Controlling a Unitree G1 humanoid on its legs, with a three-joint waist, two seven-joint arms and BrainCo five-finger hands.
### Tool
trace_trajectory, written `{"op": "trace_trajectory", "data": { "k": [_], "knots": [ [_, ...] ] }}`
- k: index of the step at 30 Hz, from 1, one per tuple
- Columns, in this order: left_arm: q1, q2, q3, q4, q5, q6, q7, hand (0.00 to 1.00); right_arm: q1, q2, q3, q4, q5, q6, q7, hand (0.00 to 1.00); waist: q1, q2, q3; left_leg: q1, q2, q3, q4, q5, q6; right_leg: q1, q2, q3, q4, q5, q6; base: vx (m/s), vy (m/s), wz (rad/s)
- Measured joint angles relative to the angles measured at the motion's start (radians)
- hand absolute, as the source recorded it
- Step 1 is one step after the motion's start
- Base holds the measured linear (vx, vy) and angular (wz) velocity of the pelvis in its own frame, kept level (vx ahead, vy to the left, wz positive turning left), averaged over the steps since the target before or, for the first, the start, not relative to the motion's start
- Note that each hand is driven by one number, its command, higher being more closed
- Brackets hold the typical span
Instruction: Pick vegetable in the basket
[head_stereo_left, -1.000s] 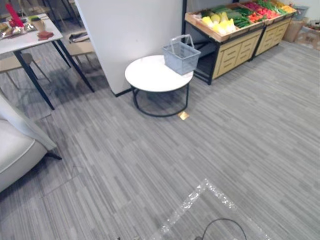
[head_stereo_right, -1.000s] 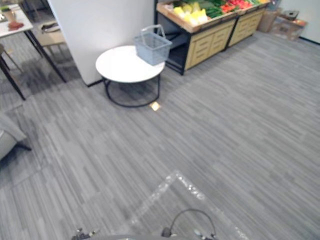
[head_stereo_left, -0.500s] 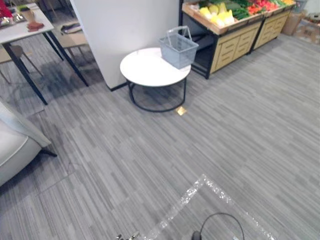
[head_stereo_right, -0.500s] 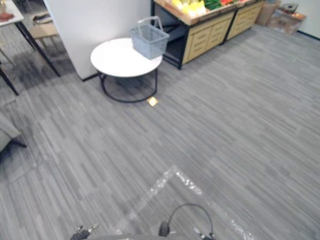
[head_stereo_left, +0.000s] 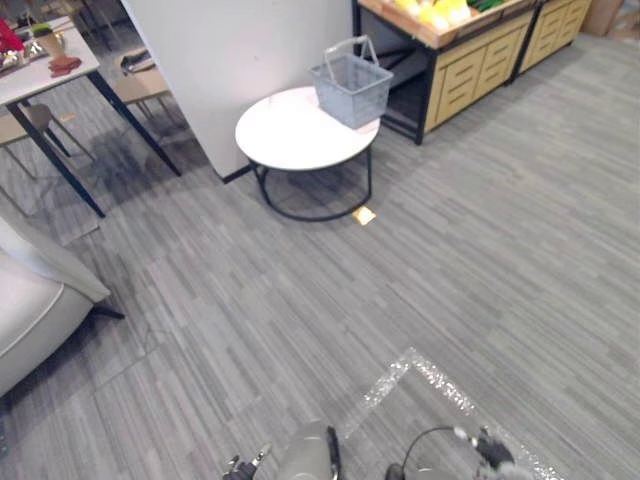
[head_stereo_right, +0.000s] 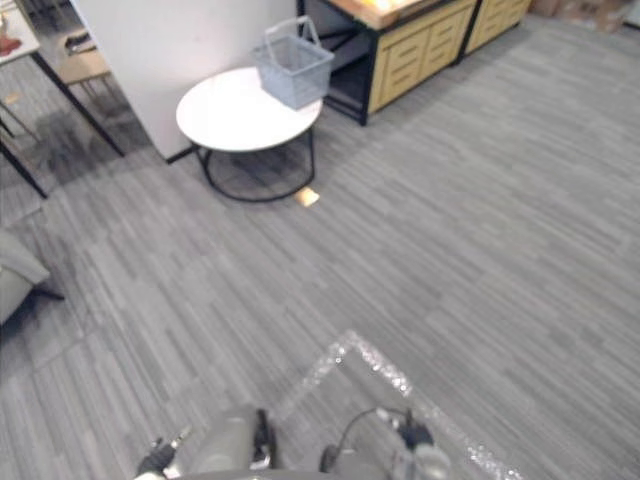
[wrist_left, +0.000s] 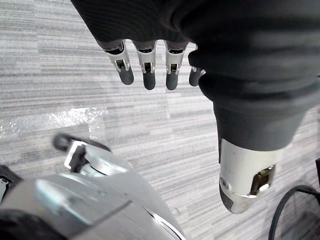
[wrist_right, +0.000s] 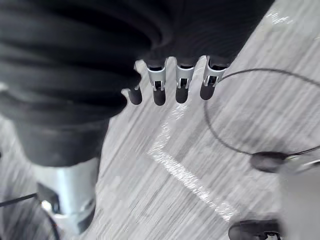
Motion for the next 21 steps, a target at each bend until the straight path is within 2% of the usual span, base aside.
{"op": "trace_trajectory", "data": {
  "k": [1,2,3,4,5,6,7,8,10,11,12,13,14,15,16,17,18,19,20,21],
  "knots": [
    [0.007,-0.008,-0.001,0.000,0.002,0.000,0.001,0.00,-0.021,0.000,0.015,-0.028,0.001,-0.008,-0.001,0.00,0.003,0.009,0.000,0.001,0.000,-0.008,-0.187,0.071,-0.012,0.026,0.005,0.012,-0.023,-0.002,0.004,0.43,0.090,-0.15],
    [0.009,-0.016,-0.002,0.001,0.007,0.001,0.003,0.00,-0.037,-0.006,0.036,-0.048,0.002,-0.021,-0.001,0.00,0.015,0.030,0.000,-0.006,0.011,-0.036,-0.309,0.114,-0.023,0.053,0.020,0.037,-0.038,-0.007,0.012,0.46,0.124,-0.26],
    [0.013,-0.022,-0.009,0.004,0.009,0.001,0.003,0.00,-0.047,-0.012,0.042,-0.050,0.002,-0.027,0.000,0.00,0.023,0.045,0.000,-0.017,0.021,-0.050,-0.331,0.115,-0.024,0.068,0.029,0.053,-0.044,-0.015,0.025,0.51,0.204,-0.47],
    [0.018,-0.026,-0.020,0.019,0.015,0.002,0.004,0.00,-0.053,-0.018,0.051,-0.050,0.002,-0.031,0.000,0.00,0.036,0.059,-0.003,-0.027,0.039,-0.049,-0.339,0.116,-0.024,0.101,0.029,0.072,-0.051,-0.037,0.060,0.56,0.285,-0.59],
    [0.025,-0.020,-0.019,0.026,0.015,0.004,0.005,0.00,-0.045,-0.011,0.057,-0.051,0.002,-0.036,0.000,0.00,0.050,0.051,-0.012,-0.017,0.034,-0.039,-0.305,0.200,-0.013,0.135,-0.005,0.094,-0.047,-0.059,0.094,0.59,0.304,-0.62],
    [0.036,-0.014,-0.018,0.029,0.015,0.002,0.005,0.00,-0.040,-0.010,0.069,-0.052,0.002,-0.036,0.002,0.00,0.054,0.036,-0.022,-0.013,0.023,-0.019,-0.295,0.243,0.000,0.138,-0.025,0.113,-0.034,-0.062,0.099,0.62,0.297,-0.41],
    [0.030,-0.001,-0.021,0.042,0.022,0.002,0.008,0.00,-0.026,-0.004,0.072,-0.055,0.000,-0.039,0.008,0.00,0.049,0.005,-0.049,-0.014,-0.015,0.003,-0.298,0.281,0.052,0.100,-0.067,0.145,0.034,-0.061,0.099,0.65,0.266,-0.09],
    [0.016,0.019,-0.026,0.046,0.053,0.001,0.015,0.00,-0.014,0.003,0.066,-0.052,-0.002,-0.039,0.010,0.00,0.044,-0.025,-0.064,-0.010,-0.054,0.024,-0.299,0.265,0.087,0.033,-0.109,0.179,0.150,-0.047,0.100,0.78,0.307,0.05],
    [-0.014,0.027,-0.024,0.049,0.068,0.004,0.019,0.00,0.007,0.006,0.044,-0.030,-0.006,-0.039,0.014,0.00,0.036,-0.040,-0.064,0.023,-0.092,0.042,-0.282,0.224,0.136,-0.030,-0.132,0.217,0.322,0.033,0.093,0.71,0.277,0.10],
    [-0.013,0.035,-0.021,0.041,0.087,0.003,0.021,0.00,0.030,0.013,0.015,0.014,-0.016,-0.032,0.015,0.00,0.020,-0.037,-0.063,0.113,-0.111,0.041,-0.283,0.166,0.145,-0.065,-0.138,0.208,0.503,0.194,0.105,0.63,0.250,0.01],
    [-0.013,0.034,-0.032,0.030,0.087,0.003,0.022,0.00,0.051,0.017,0.000,0.031,-0.021,-0.029,0.016,0.00,0.010,-0.033,-0.063,0.170,-0.110,0.042,-0.286,0.134,0.155,-0.092,-0.149,0.199,0.618,0.311,0.140,0.61,0.248,-0.03],
    [-0.015,0.036,-0.044,0.018,0.088,0.004,0.022,0.00,0.065,0.020,-0.010,0.041,-0.022,-0.027,0.016,0.00,0.002,-0.033,-0.063,0.204,-0.111,0.041,-0.286,0.114,0.159,-0.118,-0.157,0.189,0.702,0.331,0.151,0.42,0.177,-0.03],
    [-0.027,0.046,-0.069,-0.005,0.087,0.003,0.020,0.00,0.090,0.022,-0.025,0.047,-0.026,-0.024,0.017,0.00,-0.016,-0.033,-0.063,0.263,-0.117,0.037,-0.287,0.085,0.170,-0.189,-0.184,0.149,0.869,0.325,0.153,0.50,0.192,0.03],
    [-0.046,0.050,-0.083,-0.032,0.087,0.003,0.016,0.00,0.111,0.023,-0.067,0.045,-0.033,-0.019,0.021,0.00,-0.032,-0.030,-0.061,0.318,-0.119,0.030,-0.295,0.053,0.172,-0.259,-0.207,0.108,0.984,0.306,0.125,0.48,0.169,0.03],
    [-0.057,0.050,-0.091,-0.043,0.086,0.003,0.016,0.00,0.116,0.018,-0.088,0.047,-0.053,-0.015,0.017,0.00,-0.039,-0.028,-0.059,0.349,-0.119,0.026,-0.308,0.035,0.168,-0.288,-0.212,0.088,1.014,0.292,0.109,0.46,0.114,-0.01],
    [-0.092,0.054,-0.106,-0.048,0.086,0.003,0.017,0.00,0.139,0.015,-0.115,0.051,-0.062,-0.011,0.011,0.00,-0.046,-0.020,-0.050,0.413,-0.120,0.023,-0.333,0.016,0.164,-0.330,-0.215,0.058,1.020,0.230,0.108,0.43,0.049,0.07],
    [-0.116,0.053,-0.107,-0.073,0.086,0.001,0.025,0.00,0.162,0.019,-0.143,0.060,-0.063,0.000,0.008,0.00,-0.063,-0.020,-0.050,0.464,-0.116,0.007,-0.345,-0.005,0.159,-0.359,-0.212,0.016,0.978,0.162,0.107,0.42,0.016,0.17],
    [-0.129,0.051,-0.107,-0.083,0.086,0.001,0.029,0.00,0.175,0.026,-0.164,0.068,-0.067,0.003,0.008,0.00,-0.068,-0.020,-0.049,0.486,-0.113,-0.001,-0.347,-0.015,0.158,-0.373,-0.210,-0.012,0.946,0.139,0.101,0.47,-0.070,0.29],
    [-0.159,0.044,-0.105,-0.108,0.086,-0.001,0.041,0.00,0.199,0.036,-0.197,0.089,-0.072,0.008,0.008,0.00,-0.080,-0.019,-0.048,0.518,-0.106,-0.011,-0.356,-0.036,0.150,-0.400,-0.204,-0.062,0.847,0.114,0.077,0.43,-0.129,0.32],
    [-0.180,0.041,-0.101,-0.125,0.086,-0.009,0.049,0.00,0.216,0.053,-0.227,0.090,-0.088,0.018,0.008,0.00,-0.091,-0.017,-0.045,0.543,-0.095,-0.026,-0.356,-0.060,0.138,-0.425,-0.191,-0.097,0.722,0.110,0.071,0.43,-0.153,0.27]
  ]
}}
